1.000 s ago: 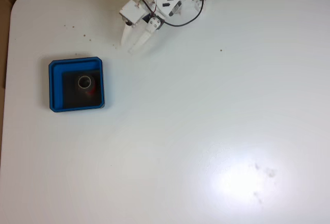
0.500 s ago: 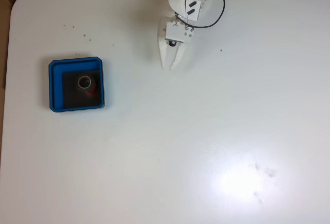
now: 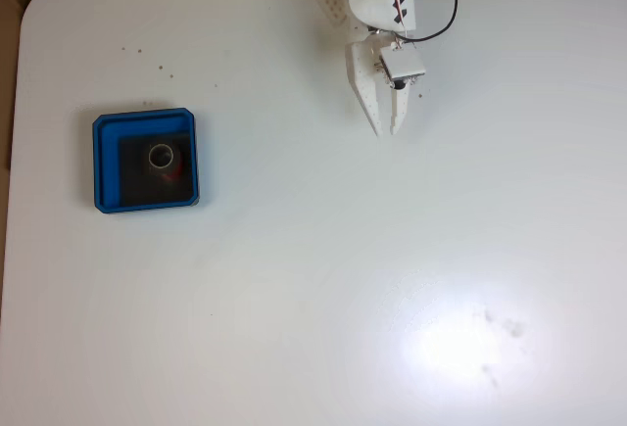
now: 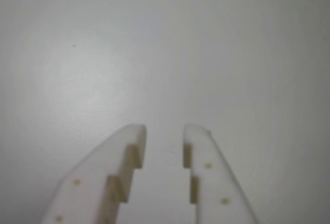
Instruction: Pick the red roll and drop it in the blue box
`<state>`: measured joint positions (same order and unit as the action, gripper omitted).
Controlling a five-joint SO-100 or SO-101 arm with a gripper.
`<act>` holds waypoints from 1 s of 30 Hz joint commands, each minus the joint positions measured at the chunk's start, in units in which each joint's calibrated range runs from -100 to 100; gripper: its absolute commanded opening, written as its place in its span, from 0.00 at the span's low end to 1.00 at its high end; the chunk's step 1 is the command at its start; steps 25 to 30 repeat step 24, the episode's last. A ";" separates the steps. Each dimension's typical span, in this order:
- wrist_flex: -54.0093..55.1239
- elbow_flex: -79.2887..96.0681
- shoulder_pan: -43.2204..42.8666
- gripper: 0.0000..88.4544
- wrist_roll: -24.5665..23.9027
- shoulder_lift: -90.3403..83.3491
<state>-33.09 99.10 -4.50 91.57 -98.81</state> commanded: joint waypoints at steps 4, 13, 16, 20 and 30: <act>0.74 0.90 4.45 0.01 -0.33 0.07; 0.74 0.90 4.94 0.01 -0.07 0.07; 0.74 0.90 4.94 0.01 -0.07 0.07; 0.74 0.90 4.94 0.01 -0.07 0.07; 0.74 0.90 4.94 0.01 -0.07 0.07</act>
